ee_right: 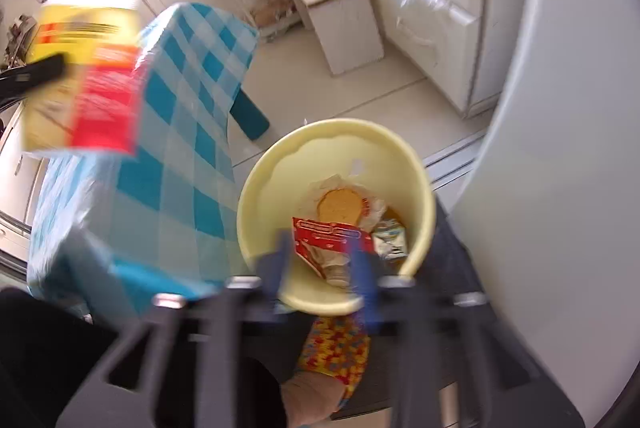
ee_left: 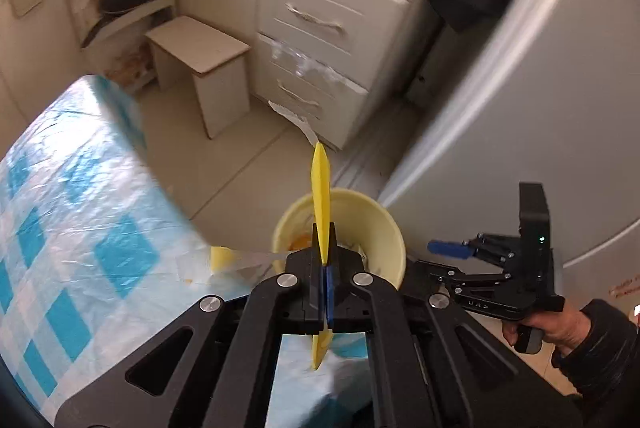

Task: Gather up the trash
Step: 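Carry the package to the yellow bucket and open the left gripper while the right gripper drops the wrapper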

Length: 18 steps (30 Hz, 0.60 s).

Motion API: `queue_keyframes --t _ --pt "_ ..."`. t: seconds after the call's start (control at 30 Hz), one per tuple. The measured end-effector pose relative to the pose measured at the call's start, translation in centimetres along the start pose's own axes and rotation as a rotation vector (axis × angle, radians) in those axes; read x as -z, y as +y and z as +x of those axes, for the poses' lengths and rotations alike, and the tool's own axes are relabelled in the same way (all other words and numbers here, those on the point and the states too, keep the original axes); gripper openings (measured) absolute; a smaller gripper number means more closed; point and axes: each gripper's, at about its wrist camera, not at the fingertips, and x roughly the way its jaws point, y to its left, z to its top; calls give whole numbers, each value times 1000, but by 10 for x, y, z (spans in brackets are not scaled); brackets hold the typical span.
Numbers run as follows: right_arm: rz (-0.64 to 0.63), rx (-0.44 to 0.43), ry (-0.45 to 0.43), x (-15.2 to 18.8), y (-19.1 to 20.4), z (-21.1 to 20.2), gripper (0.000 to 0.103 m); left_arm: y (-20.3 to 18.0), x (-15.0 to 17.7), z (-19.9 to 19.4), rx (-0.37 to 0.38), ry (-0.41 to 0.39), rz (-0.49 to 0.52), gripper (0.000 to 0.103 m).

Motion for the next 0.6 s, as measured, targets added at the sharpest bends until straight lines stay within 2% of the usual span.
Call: queue_keyframes --t 0.1,0.2,0.27,0.4,0.53,0.6 --pt "-17 -4 -11 18 -3 -16 43 -45 -3 47 11 117 83 1" --pt "-26 1 -3 31 -8 -21 43 -68 -10 94 -4 219 123 1" --pt "-13 -2 2 40 -15 -22 43 -80 -11 119 -54 271 155 1" --pt "28 -8 24 46 -28 -16 43 -80 -15 146 -102 328 177 2" --pt "44 -17 33 49 -30 -13 43 -79 -7 151 -144 354 225 5" --pt "41 -22 33 49 -27 -14 43 -83 -7 152 -165 352 250 14"
